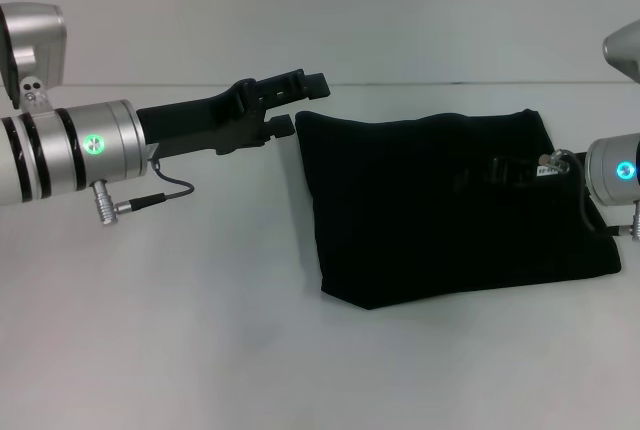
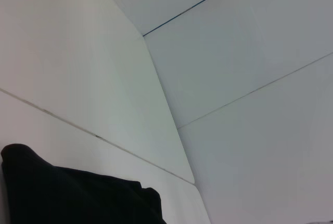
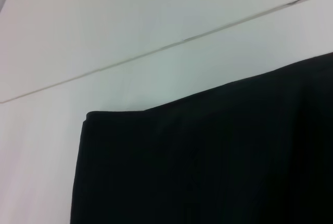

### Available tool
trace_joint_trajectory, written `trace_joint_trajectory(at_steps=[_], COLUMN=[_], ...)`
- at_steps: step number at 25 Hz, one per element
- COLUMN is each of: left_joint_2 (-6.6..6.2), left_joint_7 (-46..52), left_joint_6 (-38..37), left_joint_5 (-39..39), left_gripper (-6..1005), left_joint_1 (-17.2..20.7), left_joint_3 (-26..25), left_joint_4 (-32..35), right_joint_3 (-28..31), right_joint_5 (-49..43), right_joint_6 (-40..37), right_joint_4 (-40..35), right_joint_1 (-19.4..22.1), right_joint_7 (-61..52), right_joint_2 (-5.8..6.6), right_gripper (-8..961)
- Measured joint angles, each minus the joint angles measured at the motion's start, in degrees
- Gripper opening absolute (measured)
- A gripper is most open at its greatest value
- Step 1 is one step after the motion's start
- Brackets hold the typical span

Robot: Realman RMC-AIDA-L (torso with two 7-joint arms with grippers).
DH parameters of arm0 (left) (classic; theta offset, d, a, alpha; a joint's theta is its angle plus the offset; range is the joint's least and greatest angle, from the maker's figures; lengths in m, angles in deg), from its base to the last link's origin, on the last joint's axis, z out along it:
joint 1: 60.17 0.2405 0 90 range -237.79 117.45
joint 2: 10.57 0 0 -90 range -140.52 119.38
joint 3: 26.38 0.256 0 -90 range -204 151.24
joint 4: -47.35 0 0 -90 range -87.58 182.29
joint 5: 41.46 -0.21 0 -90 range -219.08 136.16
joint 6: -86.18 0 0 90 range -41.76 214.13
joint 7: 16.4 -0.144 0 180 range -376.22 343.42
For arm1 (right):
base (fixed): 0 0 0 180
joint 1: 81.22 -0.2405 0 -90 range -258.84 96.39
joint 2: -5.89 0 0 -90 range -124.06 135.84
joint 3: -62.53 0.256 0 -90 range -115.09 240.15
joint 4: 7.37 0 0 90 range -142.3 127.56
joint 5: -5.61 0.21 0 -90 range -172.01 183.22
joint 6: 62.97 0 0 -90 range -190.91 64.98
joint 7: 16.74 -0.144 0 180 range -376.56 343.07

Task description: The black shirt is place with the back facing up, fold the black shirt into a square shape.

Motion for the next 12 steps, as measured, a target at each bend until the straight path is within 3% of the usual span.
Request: trace_joint_trajectory(at_steps=[2, 12], left_joint_2=[0.0, -0.07], left_joint_7=[0.0, 0.0], left_joint_6=[0.0, 0.2], left_joint_5=[0.0, 0.0], left_gripper=[958, 957], left_joint_1=[-0.1, 0.1], left_joint_3=[0.0, 0.0], left_joint_4=[0.0, 0.0], right_joint_3=[0.0, -0.1], right_joint_5=[0.0, -0.3], right_joint_6=[0.0, 0.4], right_joint_4=[0.0, 0.0], right_joint_1=[-0.1, -0.5], right_joint_7=[0.0, -0.8], right_joint_2=[0.02, 0.12], right_gripper=[382, 166])
